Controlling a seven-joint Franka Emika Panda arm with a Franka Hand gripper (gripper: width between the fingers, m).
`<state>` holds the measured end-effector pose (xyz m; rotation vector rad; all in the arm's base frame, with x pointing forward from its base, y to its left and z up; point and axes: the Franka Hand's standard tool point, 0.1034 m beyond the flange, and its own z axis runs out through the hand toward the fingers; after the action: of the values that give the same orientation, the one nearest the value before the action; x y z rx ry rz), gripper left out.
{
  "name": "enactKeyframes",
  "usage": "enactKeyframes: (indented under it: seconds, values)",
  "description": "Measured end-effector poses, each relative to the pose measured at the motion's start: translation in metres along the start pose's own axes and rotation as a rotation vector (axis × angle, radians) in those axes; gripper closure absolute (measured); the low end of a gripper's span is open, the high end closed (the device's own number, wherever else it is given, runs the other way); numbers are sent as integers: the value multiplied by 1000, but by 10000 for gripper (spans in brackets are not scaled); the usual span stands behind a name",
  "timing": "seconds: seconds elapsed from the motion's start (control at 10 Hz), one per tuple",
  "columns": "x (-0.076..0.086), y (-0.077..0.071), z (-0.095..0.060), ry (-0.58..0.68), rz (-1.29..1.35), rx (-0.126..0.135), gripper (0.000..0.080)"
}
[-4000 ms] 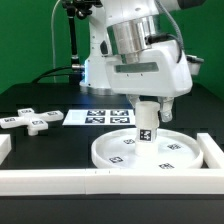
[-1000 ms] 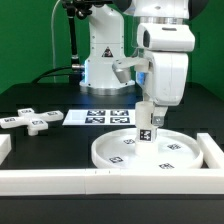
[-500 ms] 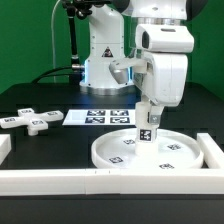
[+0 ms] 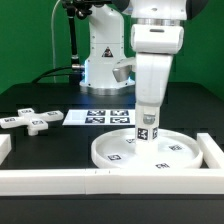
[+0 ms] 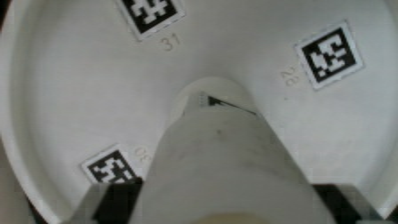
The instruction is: Assemble round table
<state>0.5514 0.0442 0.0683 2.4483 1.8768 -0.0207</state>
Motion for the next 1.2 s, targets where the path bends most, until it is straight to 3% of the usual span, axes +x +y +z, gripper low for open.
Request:
enactKeyframes:
  seconds: [0.7, 1.0, 1.2]
  values:
    - [1, 0, 0, 2, 534, 5, 390]
    - [-4, 0, 1, 39, 1006, 57, 390]
    - [-4, 0, 1, 38, 1242, 70, 390]
